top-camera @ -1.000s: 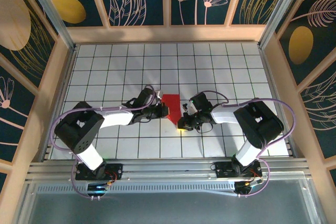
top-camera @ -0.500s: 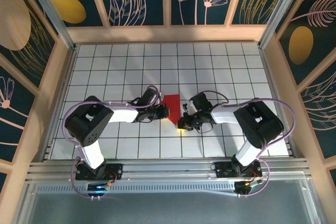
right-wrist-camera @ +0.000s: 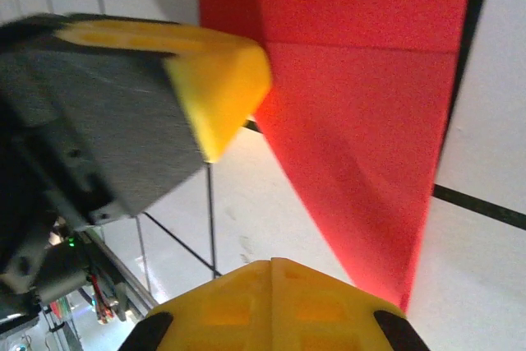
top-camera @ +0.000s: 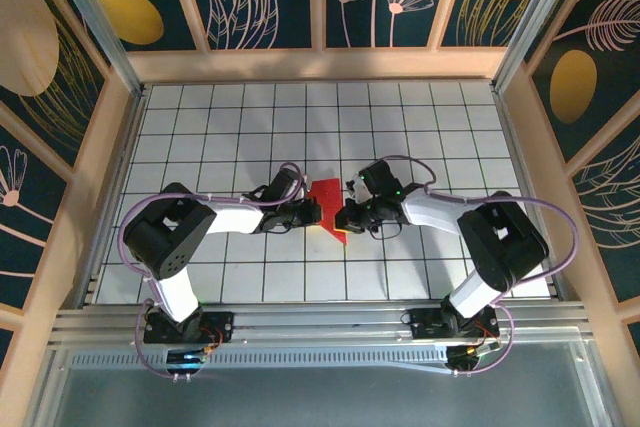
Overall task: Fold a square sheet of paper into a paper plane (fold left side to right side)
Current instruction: Third fold the triangle at the center of the table.
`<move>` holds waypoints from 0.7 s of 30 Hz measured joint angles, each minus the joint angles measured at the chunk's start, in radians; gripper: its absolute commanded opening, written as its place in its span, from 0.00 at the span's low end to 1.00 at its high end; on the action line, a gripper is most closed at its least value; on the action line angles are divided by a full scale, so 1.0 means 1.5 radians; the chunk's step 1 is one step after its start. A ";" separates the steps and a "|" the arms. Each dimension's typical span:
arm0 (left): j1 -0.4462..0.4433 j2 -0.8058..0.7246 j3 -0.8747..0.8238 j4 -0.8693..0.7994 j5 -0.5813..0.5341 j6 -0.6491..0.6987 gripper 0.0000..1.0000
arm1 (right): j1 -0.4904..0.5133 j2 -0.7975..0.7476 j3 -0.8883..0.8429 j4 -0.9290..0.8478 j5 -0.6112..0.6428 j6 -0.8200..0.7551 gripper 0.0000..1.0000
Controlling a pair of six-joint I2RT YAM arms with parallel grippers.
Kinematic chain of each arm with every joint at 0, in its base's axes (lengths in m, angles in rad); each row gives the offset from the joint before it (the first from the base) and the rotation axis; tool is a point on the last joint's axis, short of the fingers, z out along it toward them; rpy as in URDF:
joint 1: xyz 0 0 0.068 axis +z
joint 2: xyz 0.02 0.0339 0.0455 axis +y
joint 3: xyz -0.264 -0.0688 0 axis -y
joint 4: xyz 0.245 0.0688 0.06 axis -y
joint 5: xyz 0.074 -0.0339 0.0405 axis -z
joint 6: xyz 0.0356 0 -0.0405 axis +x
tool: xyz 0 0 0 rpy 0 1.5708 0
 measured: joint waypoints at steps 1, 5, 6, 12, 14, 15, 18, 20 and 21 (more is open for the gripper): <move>0.000 0.000 0.000 0.000 0.000 0.000 0.00 | 0.001 -0.001 0.003 -0.001 0.001 0.003 0.00; 0.000 0.000 0.000 0.000 0.000 0.000 0.00 | 0.012 0.004 0.006 0.001 0.004 0.013 0.00; 0.000 0.000 0.000 0.000 0.000 0.000 0.00 | 0.017 0.010 0.006 0.005 0.005 0.018 0.00; 0.000 0.000 0.000 0.000 0.000 0.000 0.00 | 0.039 0.056 0.010 0.026 0.007 0.037 0.00; 0.000 0.000 0.000 -0.001 0.000 0.000 0.00 | 0.041 0.066 0.011 0.032 0.008 0.042 0.00; 0.000 0.000 0.000 0.000 0.000 0.000 0.00 | 0.041 0.070 0.013 0.034 0.009 0.044 0.00; 0.000 0.000 0.000 -0.001 0.000 0.000 0.00 | 0.041 0.077 0.019 0.044 0.015 0.047 0.00; 0.000 0.000 0.000 -0.001 -0.002 0.000 0.00 | 0.041 0.080 0.022 0.050 0.018 0.048 0.00; 0.000 0.000 0.000 -0.001 -0.002 0.001 0.00 | 0.041 0.082 0.024 0.053 0.020 0.049 0.00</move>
